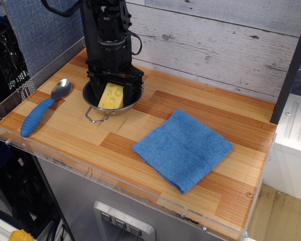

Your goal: Take the cheese slice from the pot and place it on the blue fabric in the table.

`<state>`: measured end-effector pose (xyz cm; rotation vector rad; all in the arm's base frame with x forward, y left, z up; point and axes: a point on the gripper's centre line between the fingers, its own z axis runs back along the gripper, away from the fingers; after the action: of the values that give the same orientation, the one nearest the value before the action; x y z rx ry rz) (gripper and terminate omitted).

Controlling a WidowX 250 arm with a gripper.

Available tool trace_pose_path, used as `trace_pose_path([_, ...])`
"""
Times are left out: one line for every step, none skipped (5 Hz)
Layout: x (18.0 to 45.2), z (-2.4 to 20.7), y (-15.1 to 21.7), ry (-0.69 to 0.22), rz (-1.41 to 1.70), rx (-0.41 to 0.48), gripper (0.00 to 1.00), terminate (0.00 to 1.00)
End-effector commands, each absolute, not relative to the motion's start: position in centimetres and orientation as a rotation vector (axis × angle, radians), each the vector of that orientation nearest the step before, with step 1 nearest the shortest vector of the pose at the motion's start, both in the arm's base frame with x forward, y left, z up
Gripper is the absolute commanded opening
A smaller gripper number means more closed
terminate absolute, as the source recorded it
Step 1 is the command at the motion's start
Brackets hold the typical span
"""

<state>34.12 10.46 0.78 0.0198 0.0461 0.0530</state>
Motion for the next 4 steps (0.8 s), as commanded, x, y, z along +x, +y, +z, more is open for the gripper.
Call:
trace_pose_path([33.3,0.0,11.0,0.057,0.067,0.02,0.0,0.0])
trace_pose_path([32.8,3.1,11.2,-0.001,0.112,0.029,0.0,0.0])
trace_pose_path([32.3,7.9,11.5,-0.137,0.196,0.001,0.0,0.0])
trace_pose_path([31.7,12.8,9.8,-0.222,0.19,-0.032,0.0,0.0])
